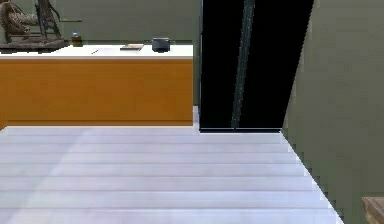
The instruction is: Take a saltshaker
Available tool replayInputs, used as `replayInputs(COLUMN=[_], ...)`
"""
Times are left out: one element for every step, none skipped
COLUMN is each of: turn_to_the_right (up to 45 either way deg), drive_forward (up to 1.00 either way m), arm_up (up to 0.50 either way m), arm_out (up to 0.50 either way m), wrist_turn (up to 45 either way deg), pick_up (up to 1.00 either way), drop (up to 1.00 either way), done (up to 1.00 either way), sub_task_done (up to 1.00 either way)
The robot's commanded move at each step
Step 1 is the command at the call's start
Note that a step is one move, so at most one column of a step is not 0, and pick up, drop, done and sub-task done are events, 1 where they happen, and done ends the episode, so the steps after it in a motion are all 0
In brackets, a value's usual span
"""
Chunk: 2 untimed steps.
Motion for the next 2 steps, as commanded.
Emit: replayInputs(turn_to_the_right=[0.0,0.0], drive_forward=[0.0,0.0], arm_up=[0.5,0.38], arm_out=[0.0,0.0], wrist_turn=[0.0,0.0], pick_up=[0.0,0.0], drop=[0.0,0.0], done=[0.0,0.0], sub_task_done=[0.0,0.0])
